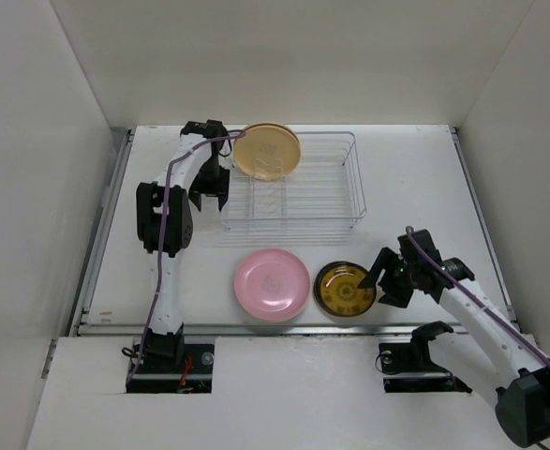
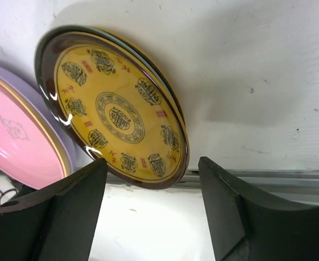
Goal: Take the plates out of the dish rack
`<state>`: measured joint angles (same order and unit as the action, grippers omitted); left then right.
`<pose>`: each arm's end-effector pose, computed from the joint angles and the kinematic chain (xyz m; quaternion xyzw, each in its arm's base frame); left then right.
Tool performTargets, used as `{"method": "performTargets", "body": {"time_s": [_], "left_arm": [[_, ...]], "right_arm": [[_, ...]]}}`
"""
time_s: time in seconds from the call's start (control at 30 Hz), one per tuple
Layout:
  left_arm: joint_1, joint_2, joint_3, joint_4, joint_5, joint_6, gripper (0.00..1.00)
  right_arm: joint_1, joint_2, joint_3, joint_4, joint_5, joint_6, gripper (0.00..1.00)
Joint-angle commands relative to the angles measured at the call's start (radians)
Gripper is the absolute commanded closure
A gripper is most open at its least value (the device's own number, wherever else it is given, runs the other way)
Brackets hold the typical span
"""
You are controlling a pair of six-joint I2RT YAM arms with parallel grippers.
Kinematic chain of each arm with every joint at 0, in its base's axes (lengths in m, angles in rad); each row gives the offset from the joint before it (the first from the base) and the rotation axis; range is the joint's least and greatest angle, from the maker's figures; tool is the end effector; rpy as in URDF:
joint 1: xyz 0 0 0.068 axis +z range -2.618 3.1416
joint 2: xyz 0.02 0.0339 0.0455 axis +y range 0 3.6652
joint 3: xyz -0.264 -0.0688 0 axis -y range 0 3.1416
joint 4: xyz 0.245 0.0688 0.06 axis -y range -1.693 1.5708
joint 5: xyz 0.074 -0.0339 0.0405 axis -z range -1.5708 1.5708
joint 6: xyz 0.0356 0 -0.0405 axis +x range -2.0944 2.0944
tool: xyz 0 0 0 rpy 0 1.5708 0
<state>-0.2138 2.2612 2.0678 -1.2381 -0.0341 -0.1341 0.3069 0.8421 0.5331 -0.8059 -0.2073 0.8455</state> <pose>0.4452 -0.0954 0.2203 0.0386 0.9967 0.0047 0.0715 0.1348 0.0504 0.1954 0.2352 0.9402 0.2070 0.1336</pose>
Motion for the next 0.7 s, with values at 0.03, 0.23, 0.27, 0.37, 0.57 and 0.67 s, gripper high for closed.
{"method": "performTargets", "body": {"time_s": [0.03, 0.23, 0.27, 0.37, 0.57, 0.67], "left_arm": [[0.001, -0.133, 0.0, -0.003, 0.025, -0.027, 0.44], [-0.018, -0.192, 0.078, 0.029, -0.042, 0.05, 0.42], [-0.033, -0.206, 0.115, 0.067, -0.043, 0.076, 0.44], [-0.062, -0.192, 0.193, 0.14, -0.056, 0.192, 0.45], [-0.111, -0.12, 0.367, 0.204, -0.112, 0.332, 0.48], [-0.111, -0.143, 0.293, 0.294, -0.112, 0.346, 0.47]], "right_arm": [[-0.006, 0.014, 0.163, -0.055, 0.081, 0.034, 0.24], [-0.006, 0.129, 0.469, -0.176, 0.321, -0.042, 0.24], [-0.006, 0.176, 0.504, -0.167, 0.321, -0.057, 0.24], [-0.006, 0.308, 0.62, -0.087, 0.333, -0.132, 0.24], [-0.006, 0.564, 0.827, -0.026, 0.292, -0.232, 0.24], [-0.017, 0.672, 0.905, 0.063, 0.399, -0.232, 0.24]]}}
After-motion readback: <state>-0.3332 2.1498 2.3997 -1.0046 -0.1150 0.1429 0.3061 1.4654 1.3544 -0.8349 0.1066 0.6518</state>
